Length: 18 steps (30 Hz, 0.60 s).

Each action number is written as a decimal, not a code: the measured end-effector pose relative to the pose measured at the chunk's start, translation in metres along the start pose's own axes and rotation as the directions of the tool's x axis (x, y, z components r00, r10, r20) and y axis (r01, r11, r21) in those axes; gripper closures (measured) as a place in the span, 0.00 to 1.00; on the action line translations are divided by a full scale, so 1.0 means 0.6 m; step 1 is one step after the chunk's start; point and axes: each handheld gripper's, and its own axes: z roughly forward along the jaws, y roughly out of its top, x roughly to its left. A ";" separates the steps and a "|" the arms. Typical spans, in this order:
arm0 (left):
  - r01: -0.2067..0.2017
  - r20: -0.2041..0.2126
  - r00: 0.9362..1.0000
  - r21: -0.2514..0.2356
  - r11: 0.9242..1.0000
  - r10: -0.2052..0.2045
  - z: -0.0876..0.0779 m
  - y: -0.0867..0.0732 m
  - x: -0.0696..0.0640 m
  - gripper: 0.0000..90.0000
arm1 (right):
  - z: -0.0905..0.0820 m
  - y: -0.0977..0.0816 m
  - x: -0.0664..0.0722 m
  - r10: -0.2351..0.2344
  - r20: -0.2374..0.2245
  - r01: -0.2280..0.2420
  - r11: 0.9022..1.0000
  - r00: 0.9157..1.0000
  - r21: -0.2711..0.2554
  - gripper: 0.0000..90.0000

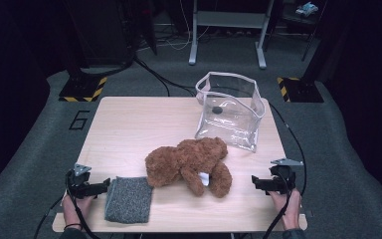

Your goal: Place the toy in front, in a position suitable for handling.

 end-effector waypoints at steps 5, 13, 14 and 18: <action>-0.001 0.000 1.000 0.000 1.000 0.001 0.000 0.000 0.000 0.01 | -0.012 0.032 0.002 -0.010 -0.017 0.010 1.000 1.000 -0.009 0.02; -0.001 0.000 1.000 0.001 1.000 0.001 0.000 0.000 0.000 0.01 | -0.030 0.087 0.000 -0.008 -0.038 0.007 0.999 0.999 -0.039 0.03; -0.003 -0.001 1.000 -0.001 1.000 0.003 0.000 0.000 0.000 0.01 | -0.033 0.095 -0.001 -0.016 -0.037 0.014 0.999 0.999 -0.042 0.03; -0.003 0.000 1.000 -0.002 1.000 0.003 0.000 0.000 0.000 0.01 | -0.045 0.128 -0.002 -0.019 -0.053 0.015 0.998 0.998 -0.066 0.04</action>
